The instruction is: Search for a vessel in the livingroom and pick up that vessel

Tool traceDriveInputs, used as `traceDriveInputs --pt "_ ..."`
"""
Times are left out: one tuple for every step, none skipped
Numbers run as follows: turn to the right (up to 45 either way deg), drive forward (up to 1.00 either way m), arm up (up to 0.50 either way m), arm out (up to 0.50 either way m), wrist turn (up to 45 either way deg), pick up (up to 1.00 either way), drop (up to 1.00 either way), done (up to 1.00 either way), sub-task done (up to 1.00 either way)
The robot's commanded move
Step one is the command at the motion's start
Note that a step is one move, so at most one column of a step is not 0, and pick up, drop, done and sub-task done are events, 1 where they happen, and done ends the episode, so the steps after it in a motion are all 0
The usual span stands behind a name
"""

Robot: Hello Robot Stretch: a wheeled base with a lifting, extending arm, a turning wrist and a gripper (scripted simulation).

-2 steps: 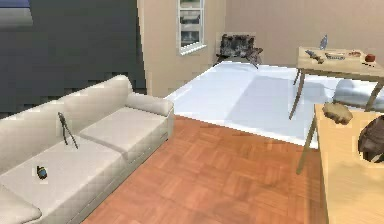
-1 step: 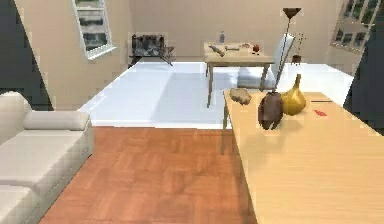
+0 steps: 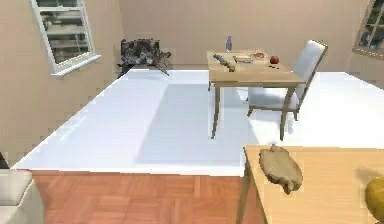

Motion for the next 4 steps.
traceDriveInputs --pt "-33.0 0.0 0.0 0.0 0.0 0.0 0.0 0.0 0.0" --pt "0.0 0.0 0.5 0.0 0.0 0.0 0.0 0.0 0.0" --pt "0.0 0.0 0.38 0.0 0.0 0.0 0.0 0.0 0.0" --pt "0.0 0.0 0.0 0.5 0.0 0.0 0.0 0.0 0.0"
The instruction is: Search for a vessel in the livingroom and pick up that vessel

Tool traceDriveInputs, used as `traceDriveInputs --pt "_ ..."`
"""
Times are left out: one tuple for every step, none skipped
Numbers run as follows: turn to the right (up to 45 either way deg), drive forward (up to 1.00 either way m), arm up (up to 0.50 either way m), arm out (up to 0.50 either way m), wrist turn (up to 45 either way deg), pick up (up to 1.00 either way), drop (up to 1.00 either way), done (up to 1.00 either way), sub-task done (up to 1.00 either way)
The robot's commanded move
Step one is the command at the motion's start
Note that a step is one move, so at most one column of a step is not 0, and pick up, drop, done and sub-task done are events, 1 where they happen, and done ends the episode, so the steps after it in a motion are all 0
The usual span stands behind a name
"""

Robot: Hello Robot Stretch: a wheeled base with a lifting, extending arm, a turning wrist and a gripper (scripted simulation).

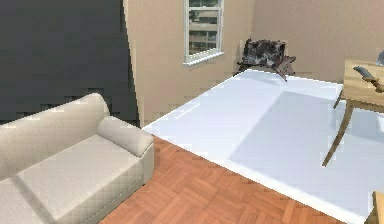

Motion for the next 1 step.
traceDriveInputs --pt "0.0 0.0 0.0 0.0 45.0 0.0 0.0 0.0 0.0"
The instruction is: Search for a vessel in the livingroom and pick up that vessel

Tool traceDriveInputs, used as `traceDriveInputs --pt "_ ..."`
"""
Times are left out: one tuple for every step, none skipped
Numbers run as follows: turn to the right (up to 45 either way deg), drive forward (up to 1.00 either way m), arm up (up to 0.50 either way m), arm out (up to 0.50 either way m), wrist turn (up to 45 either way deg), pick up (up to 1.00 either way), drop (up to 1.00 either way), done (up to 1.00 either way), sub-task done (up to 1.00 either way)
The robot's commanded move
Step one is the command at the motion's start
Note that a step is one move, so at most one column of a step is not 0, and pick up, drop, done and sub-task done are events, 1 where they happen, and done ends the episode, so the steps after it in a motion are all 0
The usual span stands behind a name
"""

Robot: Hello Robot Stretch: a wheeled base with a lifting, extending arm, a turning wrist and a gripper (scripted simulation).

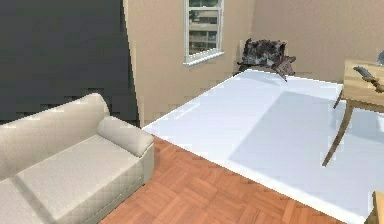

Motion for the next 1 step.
traceDriveInputs --pt "0.0 0.0 0.0 0.0 45.0 0.0 0.0 0.0 0.0"
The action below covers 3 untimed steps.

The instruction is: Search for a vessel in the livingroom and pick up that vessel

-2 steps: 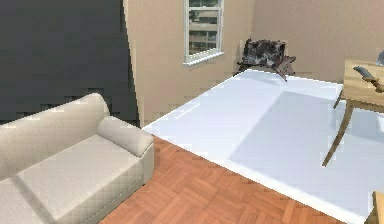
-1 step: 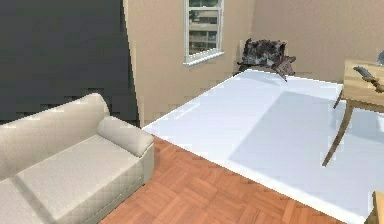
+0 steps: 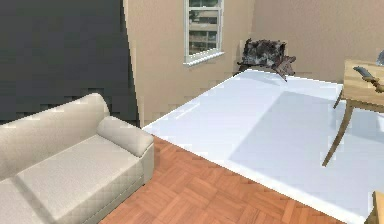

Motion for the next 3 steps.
traceDriveInputs --pt "0.0 0.0 0.0 0.0 45.0 0.0 0.0 0.0 0.0" --pt "0.0 0.0 0.0 0.0 12.0 0.0 0.0 0.0 0.0" --pt "0.0 0.0 -0.28 0.0 0.0 0.0 0.0 0.0 0.0"
